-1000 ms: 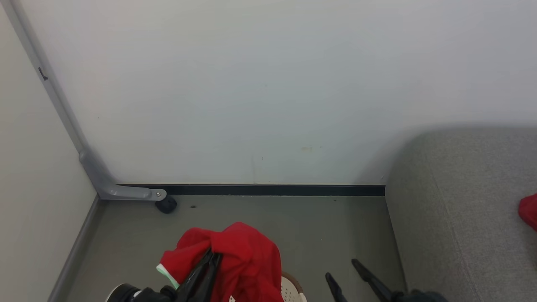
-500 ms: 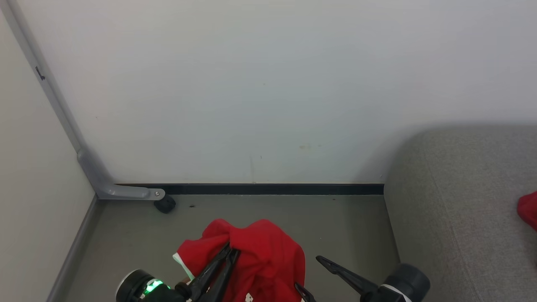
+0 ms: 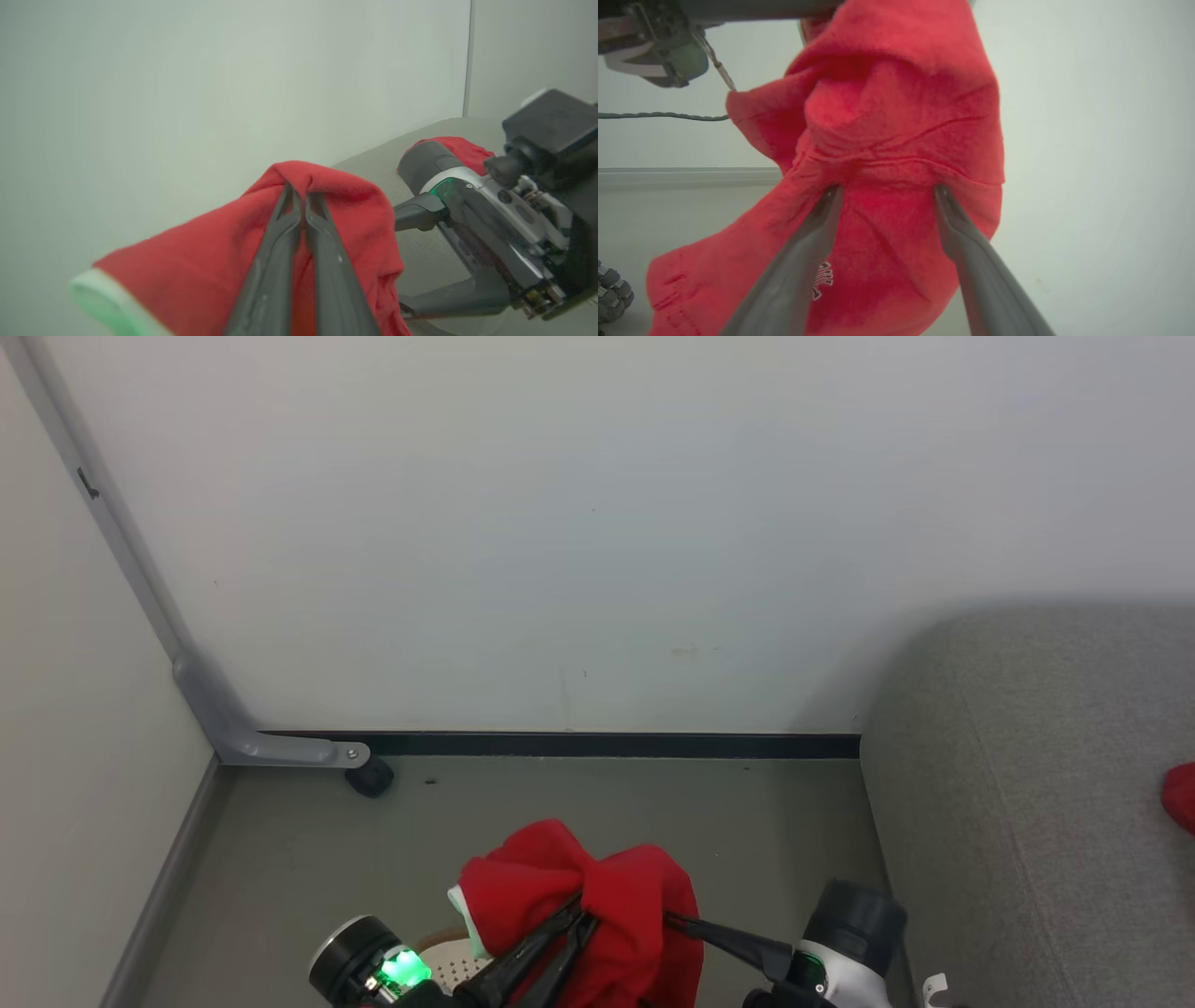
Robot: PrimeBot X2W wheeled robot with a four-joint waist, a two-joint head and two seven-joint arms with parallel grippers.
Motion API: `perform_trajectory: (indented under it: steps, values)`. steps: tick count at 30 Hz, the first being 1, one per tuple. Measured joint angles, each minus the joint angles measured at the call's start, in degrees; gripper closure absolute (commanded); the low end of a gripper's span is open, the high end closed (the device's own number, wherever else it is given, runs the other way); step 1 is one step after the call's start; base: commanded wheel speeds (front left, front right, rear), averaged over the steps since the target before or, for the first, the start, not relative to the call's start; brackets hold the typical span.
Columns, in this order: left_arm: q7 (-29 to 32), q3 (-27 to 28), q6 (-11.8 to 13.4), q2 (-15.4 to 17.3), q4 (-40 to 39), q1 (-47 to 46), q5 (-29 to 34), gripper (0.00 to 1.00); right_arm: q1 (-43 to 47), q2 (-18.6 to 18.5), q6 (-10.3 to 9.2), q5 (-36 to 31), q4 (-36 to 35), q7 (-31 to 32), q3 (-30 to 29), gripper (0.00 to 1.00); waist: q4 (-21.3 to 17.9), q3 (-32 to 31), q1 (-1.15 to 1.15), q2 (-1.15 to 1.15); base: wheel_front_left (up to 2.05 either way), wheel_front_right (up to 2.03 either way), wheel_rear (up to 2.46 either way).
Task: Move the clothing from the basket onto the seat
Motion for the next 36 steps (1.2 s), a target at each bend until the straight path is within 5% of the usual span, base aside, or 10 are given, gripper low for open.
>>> perform_trajectory:
  steps: [10,32,33,34,36]
  values:
    - [0.0,-3.5,0.0,1.4,-0.4,-2.0,-2.0,1.00,-2.1,2.1,0.00,-0.3,1.8,0.0,4.5,0.00,0.5,0.3,0.00,0.00,0.00,0.00,0.00]
    - [0.0,-7.8,0.0,1.9,-0.2,-3.0,-3.5,1.00,-2.0,9.8,0.00,4.4,7.5,0.0,1.3,0.00,2.0,0.0,-0.01,0.00,0.00,0.00,0.00]
    - [0.0,-8.0,0.0,1.9,-0.2,-3.0,-3.6,1.00,-2.0,10.0,0.00,4.9,7.6,0.0,0.9,0.78,2.0,-0.1,0.00,0.00,0.00,0.00,0.00]
    - [0.0,-8.1,0.0,1.9,-0.2,-3.0,-3.6,1.00,-1.9,10.2,0.00,5.1,7.8,0.0,0.5,1.00,2.1,-0.1,0.00,0.00,0.00,0.00,0.00]
    - [0.0,-8.3,0.0,1.9,-0.2,-3.0,-3.8,1.00,-1.8,10.3,0.00,5.5,7.9,0.0,-0.4,1.00,2.2,-0.1,0.00,0.00,0.00,0.00,0.00]
